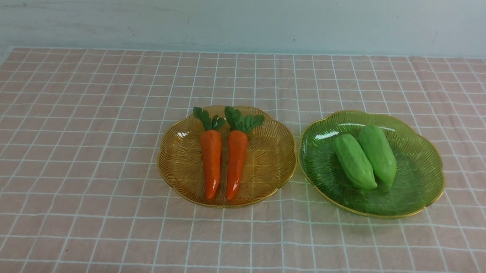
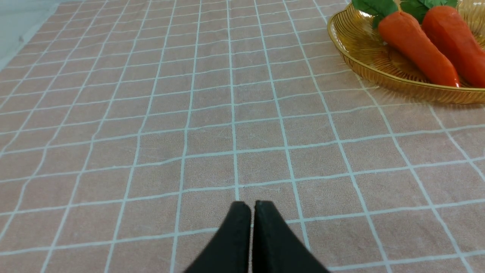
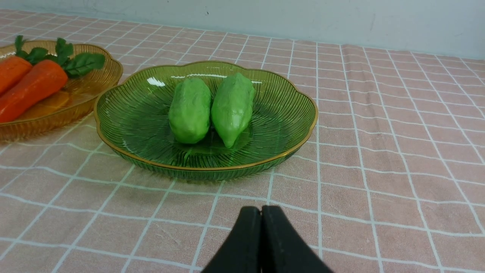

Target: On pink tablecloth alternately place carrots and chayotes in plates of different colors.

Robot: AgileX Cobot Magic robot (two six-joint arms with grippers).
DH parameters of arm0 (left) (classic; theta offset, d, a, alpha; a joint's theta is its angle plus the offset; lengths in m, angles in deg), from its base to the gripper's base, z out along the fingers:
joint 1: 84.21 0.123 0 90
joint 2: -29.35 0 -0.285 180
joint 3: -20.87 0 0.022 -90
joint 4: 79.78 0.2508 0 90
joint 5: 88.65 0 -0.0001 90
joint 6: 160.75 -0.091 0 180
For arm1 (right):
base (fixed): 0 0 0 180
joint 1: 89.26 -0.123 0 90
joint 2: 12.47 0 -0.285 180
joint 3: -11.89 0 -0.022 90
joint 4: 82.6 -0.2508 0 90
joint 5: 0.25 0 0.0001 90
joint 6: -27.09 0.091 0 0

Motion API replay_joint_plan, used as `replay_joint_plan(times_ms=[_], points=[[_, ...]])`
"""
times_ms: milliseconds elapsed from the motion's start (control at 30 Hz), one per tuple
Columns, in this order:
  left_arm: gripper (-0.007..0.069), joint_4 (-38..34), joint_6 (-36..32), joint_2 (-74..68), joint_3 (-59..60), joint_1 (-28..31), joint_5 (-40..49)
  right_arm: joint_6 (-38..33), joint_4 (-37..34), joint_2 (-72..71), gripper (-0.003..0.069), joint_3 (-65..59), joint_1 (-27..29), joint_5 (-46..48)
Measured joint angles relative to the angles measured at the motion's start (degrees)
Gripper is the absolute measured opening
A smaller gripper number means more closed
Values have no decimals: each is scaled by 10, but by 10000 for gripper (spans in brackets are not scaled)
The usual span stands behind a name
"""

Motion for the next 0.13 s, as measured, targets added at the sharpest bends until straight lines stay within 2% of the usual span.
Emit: replay_joint_plan(times_ms=[133], points=[[-3, 0, 0, 0, 0, 0, 0, 0, 0, 0, -15, 0, 0, 0]])
